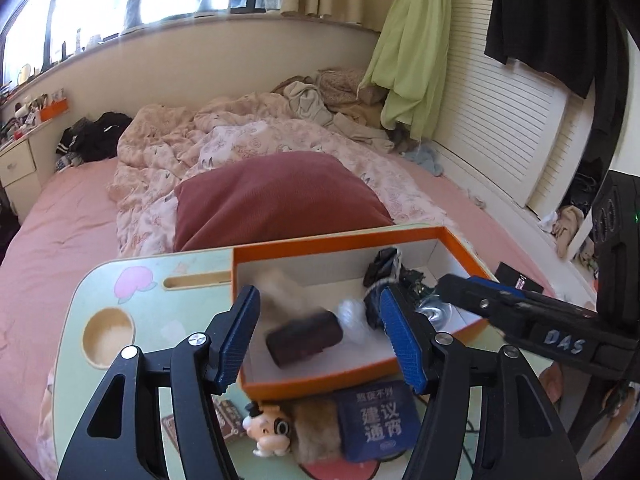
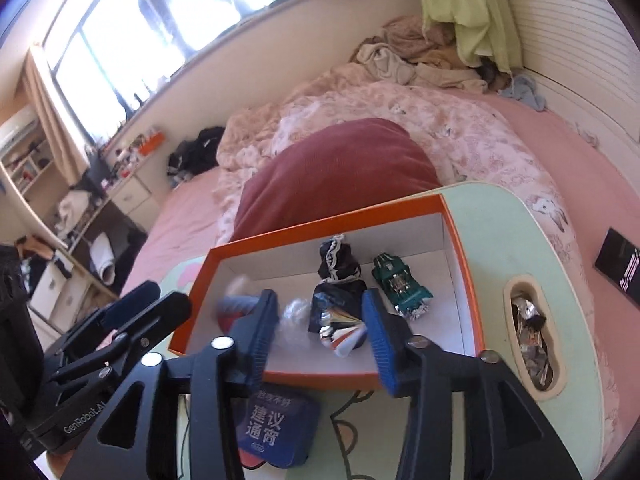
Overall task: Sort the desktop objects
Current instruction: 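Drop the red box and silver cup into the orange box with both grippers, then grasp the blue Durex box with the right gripper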
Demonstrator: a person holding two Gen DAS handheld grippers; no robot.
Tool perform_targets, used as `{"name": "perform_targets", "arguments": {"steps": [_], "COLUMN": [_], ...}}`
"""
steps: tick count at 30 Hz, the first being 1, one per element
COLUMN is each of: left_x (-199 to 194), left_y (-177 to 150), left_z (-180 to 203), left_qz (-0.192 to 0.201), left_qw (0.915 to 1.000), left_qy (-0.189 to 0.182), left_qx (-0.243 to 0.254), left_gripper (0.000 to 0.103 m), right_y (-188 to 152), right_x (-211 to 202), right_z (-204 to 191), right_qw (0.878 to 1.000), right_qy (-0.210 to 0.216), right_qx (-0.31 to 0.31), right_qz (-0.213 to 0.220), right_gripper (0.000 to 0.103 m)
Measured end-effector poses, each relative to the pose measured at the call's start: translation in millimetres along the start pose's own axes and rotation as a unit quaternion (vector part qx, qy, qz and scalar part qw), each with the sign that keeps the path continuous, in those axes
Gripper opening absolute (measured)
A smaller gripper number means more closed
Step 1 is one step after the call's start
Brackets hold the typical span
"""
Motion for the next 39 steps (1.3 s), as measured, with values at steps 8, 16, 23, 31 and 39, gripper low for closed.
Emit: {"name": "perform_targets", "arguments": {"steps": [8,16,23,31,39], "left_x": [-34.0,-22.9,-15.1,-16.7,-15.2], "left_y": [-67.4,-145.4,-154.5,-152.5,-150.8], "left_z": [-7.2,-23.6,-37.8,-36.6,-35.8], "left_qz": [-0.039,-0.115,-0.135,-0.133,-0.132], "left_qw": [0.9990,0.9916,0.9877,0.9882,0.9881], "left_qy": [-0.009,0.055,0.079,0.077,0.078], "left_qx": [0.021,0.017,0.007,0.008,0.007], "left_gripper": [0.077,0.078,0.103,0.103,0.103], "right_y": [-67.8,-123.5,-129.0,-129.7,-108.2], "right_x": [-16.8,11.3,11.0,7.9,5.4], "right_z": [-16.2,-12.9,-6.1,-8.2,-35.3], "right_qw": [0.996,0.967,0.965,0.969,0.979], "right_qy": [-0.027,-0.138,-0.143,-0.132,-0.098], "right_qx": [-0.062,-0.139,-0.140,-0.134,-0.129], "right_qz": [-0.061,-0.162,-0.171,-0.162,-0.125], "right_gripper": [0.064,0.085,0.100,0.100,0.073]}}
Point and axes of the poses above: each gripper's, at about its wrist camera, not at the fingertips, and x roughly the way its jaws point, z to its right, y to its top, the point moved 6 cm from there along x, roughly the way its jaws point, and after that the axes turned 8 degrees about y, right-handed, at the moved point
